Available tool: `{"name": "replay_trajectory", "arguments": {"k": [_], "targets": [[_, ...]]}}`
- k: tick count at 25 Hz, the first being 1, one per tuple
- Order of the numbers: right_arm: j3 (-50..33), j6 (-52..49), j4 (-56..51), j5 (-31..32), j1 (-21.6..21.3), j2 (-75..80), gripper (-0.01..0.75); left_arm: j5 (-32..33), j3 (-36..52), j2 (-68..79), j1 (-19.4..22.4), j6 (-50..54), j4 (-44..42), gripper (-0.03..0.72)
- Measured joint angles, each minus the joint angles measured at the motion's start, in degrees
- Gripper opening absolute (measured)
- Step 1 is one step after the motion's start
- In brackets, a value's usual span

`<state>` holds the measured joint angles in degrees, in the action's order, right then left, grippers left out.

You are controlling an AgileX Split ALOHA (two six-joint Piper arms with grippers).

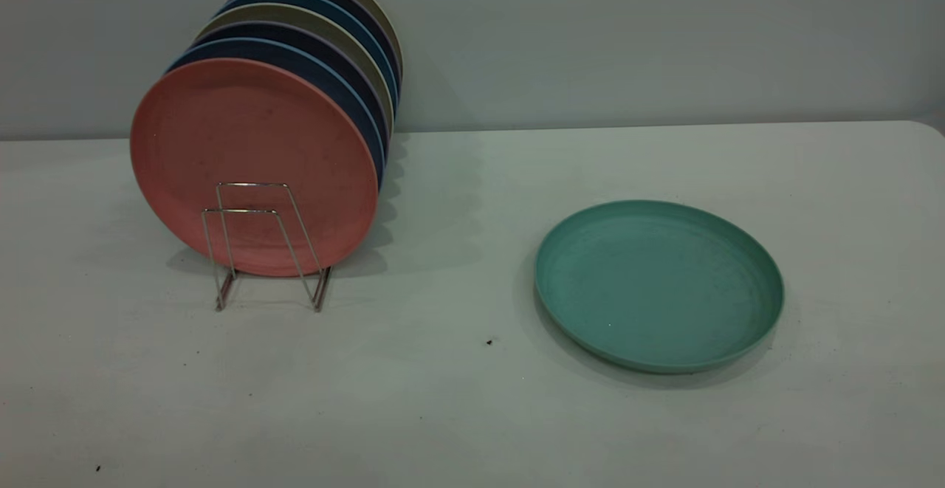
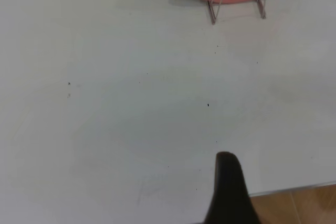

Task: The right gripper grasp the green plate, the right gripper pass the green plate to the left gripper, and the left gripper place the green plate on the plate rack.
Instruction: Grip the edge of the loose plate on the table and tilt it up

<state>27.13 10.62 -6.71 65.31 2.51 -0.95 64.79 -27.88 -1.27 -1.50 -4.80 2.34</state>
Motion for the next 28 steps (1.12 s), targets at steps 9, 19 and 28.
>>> {"name": "replay_trajectory", "arguments": {"k": [9,19,28], "targets": [[0.0,0.7,-0.3,0.0,0.0,0.0,0.531,-6.4,-0.8,0.0,0.0,-0.1,0.7,0.541],[1.2,2.1,-3.4,-9.1,0.0,5.7,0.531,-13.5,-1.0,13.4,0.0,-0.2,7.4,0.541],[1.2,13.2,-25.4,-24.7,0.0,37.0,0.531,-22.6,-1.0,25.8,0.0,-5.2,16.7,0.541]]}}
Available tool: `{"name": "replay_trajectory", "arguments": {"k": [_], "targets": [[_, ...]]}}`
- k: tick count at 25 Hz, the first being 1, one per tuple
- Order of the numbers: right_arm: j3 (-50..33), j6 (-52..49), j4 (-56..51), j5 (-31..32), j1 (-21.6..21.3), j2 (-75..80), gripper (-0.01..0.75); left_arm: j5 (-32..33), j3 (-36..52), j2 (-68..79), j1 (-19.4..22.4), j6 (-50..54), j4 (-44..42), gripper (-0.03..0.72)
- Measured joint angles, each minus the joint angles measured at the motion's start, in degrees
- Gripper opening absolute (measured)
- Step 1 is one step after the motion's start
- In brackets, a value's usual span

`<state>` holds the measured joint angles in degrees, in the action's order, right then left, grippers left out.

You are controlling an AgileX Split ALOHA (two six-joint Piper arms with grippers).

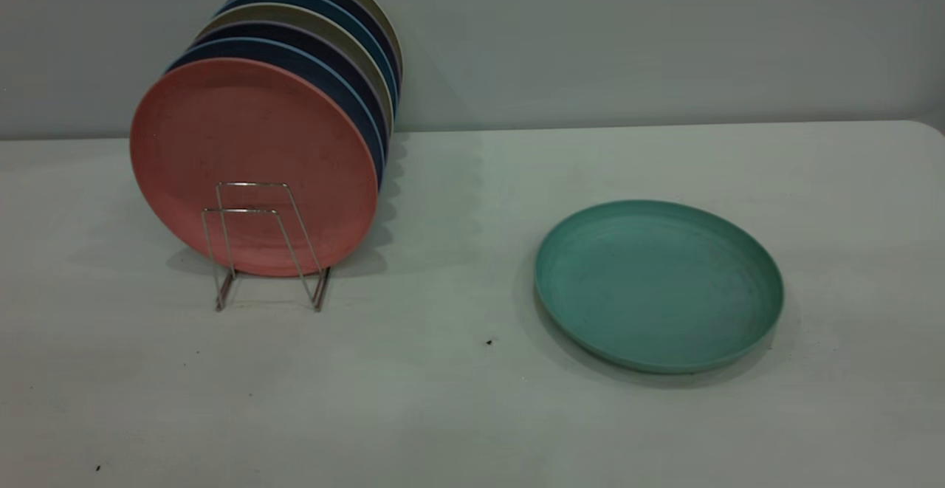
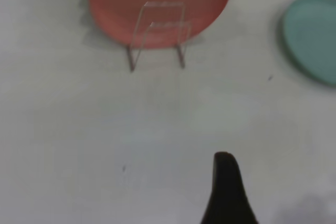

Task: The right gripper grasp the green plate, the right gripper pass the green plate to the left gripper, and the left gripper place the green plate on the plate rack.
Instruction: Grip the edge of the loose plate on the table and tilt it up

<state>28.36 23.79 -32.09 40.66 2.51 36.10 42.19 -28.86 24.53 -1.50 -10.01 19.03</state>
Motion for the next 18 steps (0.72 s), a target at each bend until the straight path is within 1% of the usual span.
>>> {"name": "replay_trajectory", "arguments": {"k": [4,7,11,15,18], "targets": [[0.0,11.7,-14.5,-5.7,0.0,14.9,0.531,-0.7,0.0,0.0,0.0,-0.6,1.4,0.541],[0.0,19.9,-24.4,-10.6,0.0,23.0,0.531,-1.7,0.0,0.0,0.0,-0.6,1.8,0.541],[0.0,30.6,-36.0,-15.0,0.0,30.9,0.531,-2.0,0.0,0.9,0.0,-0.6,2.9,0.541],[0.5,41.4,-44.5,-17.8,0.0,38.9,0.531,-2.2,0.0,4.0,0.0,-1.5,5.9,0.541],[2.1,47.4,-47.9,-19.0,0.0,47.0,0.531,-2.3,0.0,7.5,0.0,-4.0,8.1,0.541]]}}
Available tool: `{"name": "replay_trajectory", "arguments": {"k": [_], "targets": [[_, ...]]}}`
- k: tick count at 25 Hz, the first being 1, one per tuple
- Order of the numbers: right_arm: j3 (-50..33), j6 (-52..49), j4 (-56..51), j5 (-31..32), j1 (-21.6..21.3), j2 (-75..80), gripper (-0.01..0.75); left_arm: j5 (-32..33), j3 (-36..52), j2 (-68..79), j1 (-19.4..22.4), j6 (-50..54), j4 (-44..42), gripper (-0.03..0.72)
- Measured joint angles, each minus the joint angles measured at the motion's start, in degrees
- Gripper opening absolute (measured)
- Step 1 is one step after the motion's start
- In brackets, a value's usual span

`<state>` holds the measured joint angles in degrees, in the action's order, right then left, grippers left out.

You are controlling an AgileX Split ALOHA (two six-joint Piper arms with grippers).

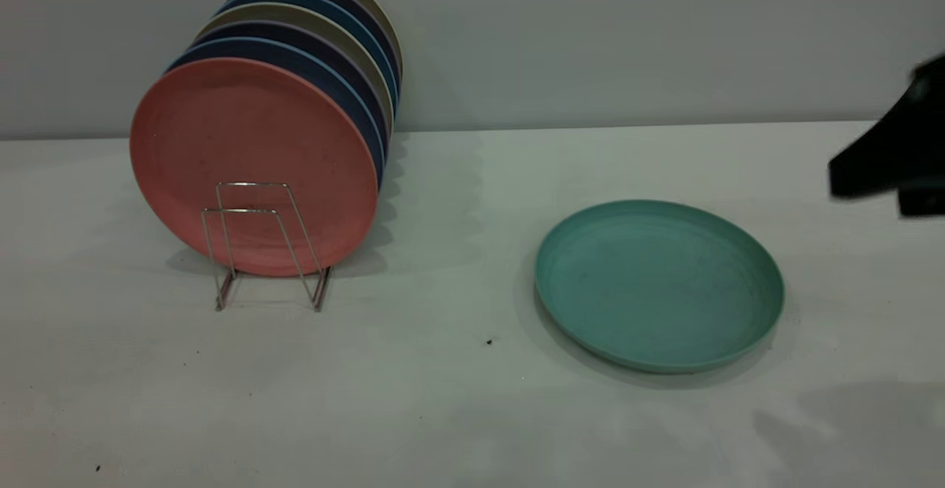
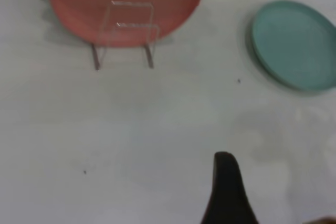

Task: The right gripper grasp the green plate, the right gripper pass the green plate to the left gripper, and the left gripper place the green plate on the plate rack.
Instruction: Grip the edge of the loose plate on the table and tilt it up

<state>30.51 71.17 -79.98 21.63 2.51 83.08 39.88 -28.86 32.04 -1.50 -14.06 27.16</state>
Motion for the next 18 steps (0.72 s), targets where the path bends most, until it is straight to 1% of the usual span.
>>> {"name": "replay_trajectory", "arguments": {"k": [5,10,12,16,18], "targets": [[7.2,2.7,-0.9,0.4,0.0,13.0,0.531,0.0,0.0,5.3,0.0,-5.6,4.4,0.541],[14.8,2.7,-0.9,2.0,-0.5,24.0,0.531,0.0,0.0,6.3,0.0,-7.3,4.9,0.541],[17.5,2.7,-0.9,2.9,-1.7,27.5,0.531,0.0,0.0,6.3,0.0,-7.4,4.9,0.541],[21.4,2.7,-0.6,6.2,-5.7,33.9,0.531,0.1,0.0,6.4,0.0,-7.4,4.9,0.541],[22.7,3.0,-0.2,6.7,-7.0,36.2,0.531,0.2,0.0,6.4,0.0,-7.4,4.9,0.541]]}}
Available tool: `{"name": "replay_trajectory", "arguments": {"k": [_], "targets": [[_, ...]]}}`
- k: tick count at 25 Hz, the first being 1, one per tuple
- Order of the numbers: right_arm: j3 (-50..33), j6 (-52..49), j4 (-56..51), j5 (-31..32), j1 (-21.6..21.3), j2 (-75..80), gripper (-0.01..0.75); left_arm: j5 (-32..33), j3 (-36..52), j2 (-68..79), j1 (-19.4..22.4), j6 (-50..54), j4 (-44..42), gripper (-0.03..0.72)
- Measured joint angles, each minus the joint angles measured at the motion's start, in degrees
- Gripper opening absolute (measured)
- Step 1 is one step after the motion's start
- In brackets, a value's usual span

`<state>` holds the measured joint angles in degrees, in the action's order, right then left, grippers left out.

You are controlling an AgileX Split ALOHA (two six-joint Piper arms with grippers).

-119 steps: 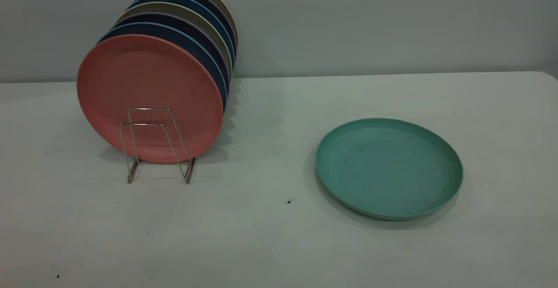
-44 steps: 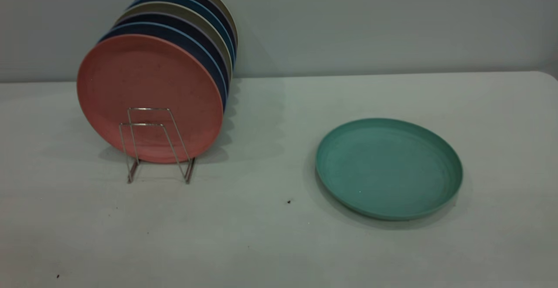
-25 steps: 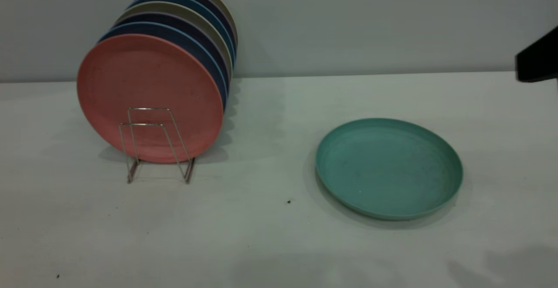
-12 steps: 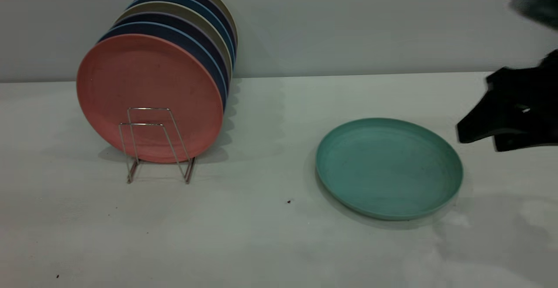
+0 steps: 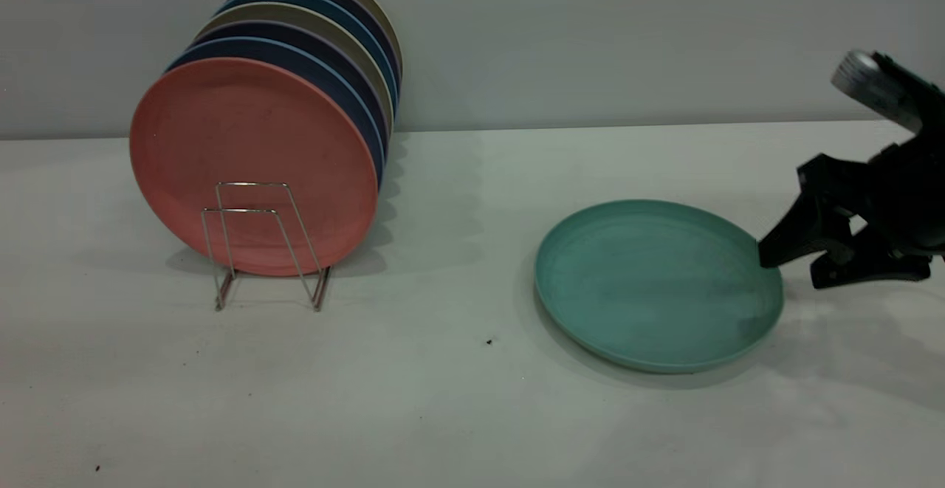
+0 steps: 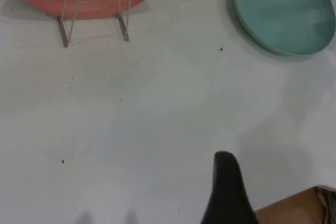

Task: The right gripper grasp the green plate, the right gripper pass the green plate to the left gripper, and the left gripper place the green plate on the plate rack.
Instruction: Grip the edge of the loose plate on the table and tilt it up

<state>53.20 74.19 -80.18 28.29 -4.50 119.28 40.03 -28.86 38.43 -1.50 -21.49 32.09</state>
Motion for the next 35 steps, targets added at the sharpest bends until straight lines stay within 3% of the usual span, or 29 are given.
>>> {"name": "replay_trajectory", "arguments": {"k": [11,28,31,35], "targets": [[2.2,3.8,-0.2,-3.3,-0.3,4.7,0.531,0.1,0.0,0.0,0.0,0.0,0.0,0.541],[6.4,4.4,-5.5,2.2,0.0,12.5,0.525,0.3,0.0,0.0,0.0,0.0,0.0,0.541],[6.4,4.6,-6.7,2.2,0.3,12.8,0.489,0.1,0.0,0.1,0.0,0.0,0.0,0.541],[6.4,4.7,-7.7,0.5,0.5,13.0,0.323,-0.2,0.0,0.1,0.0,0.0,0.0,0.541]]}}
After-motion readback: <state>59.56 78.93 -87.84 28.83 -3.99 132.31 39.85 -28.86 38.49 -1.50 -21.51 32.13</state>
